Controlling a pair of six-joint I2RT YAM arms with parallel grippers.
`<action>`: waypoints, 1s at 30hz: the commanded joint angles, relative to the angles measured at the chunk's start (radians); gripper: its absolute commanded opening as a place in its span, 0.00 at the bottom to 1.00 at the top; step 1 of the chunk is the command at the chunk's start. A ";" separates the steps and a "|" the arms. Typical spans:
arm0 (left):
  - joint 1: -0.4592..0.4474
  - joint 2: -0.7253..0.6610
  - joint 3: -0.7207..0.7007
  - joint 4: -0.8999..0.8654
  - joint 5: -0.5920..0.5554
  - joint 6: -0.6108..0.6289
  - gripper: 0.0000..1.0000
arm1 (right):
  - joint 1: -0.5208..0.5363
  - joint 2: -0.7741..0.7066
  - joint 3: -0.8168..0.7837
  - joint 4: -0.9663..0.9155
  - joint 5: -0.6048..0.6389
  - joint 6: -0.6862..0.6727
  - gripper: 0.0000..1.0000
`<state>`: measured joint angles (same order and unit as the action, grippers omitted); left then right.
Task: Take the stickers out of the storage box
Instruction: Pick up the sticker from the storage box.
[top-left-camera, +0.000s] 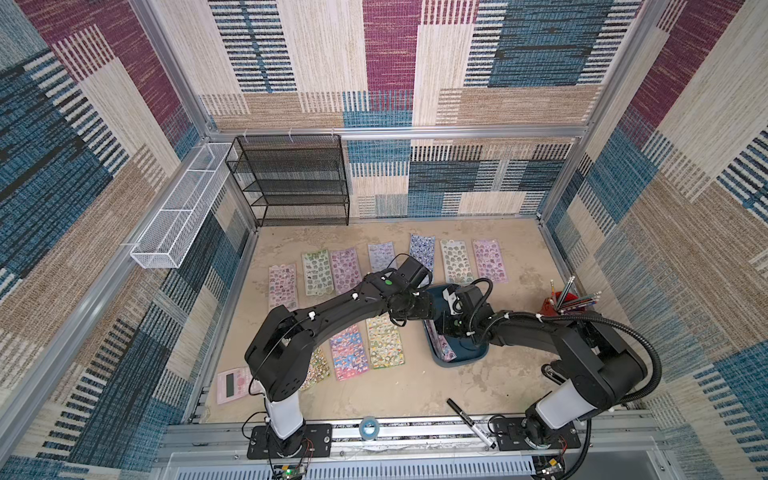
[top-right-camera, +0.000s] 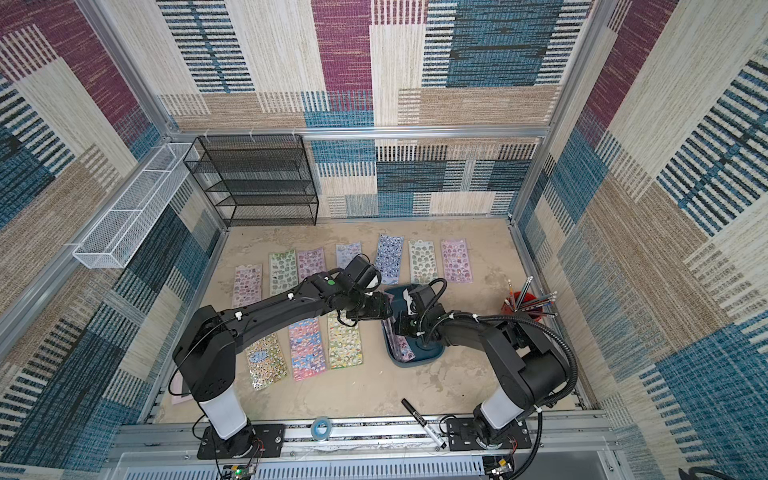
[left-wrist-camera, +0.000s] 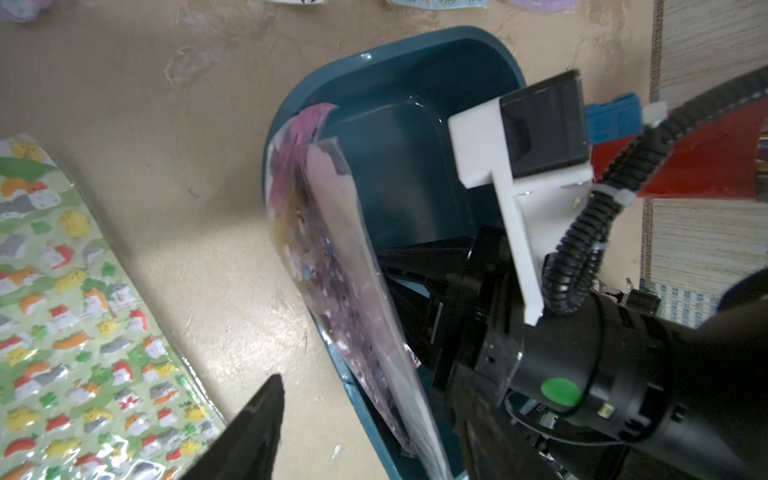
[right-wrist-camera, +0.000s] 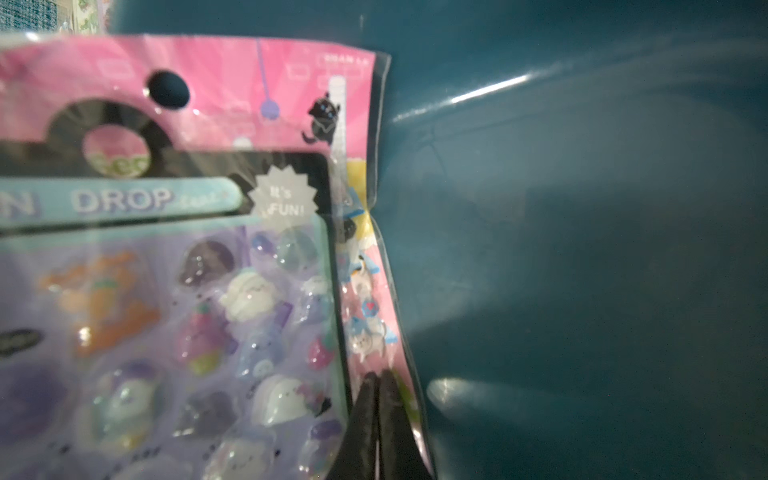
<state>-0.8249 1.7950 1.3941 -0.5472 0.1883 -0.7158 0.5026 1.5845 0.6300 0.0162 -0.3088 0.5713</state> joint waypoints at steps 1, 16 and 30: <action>-0.003 0.007 0.027 0.002 0.015 -0.020 0.64 | 0.000 0.007 -0.012 -0.188 0.037 0.004 0.09; -0.021 0.083 0.087 -0.047 0.010 -0.019 0.17 | -0.001 -0.012 -0.002 -0.211 0.064 -0.010 0.11; -0.017 0.043 0.128 -0.030 0.080 0.044 0.00 | -0.010 -0.133 0.075 -0.350 0.198 -0.044 0.16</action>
<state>-0.8444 1.8622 1.5135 -0.5934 0.2367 -0.7132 0.4961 1.4803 0.6872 -0.2459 -0.1848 0.5503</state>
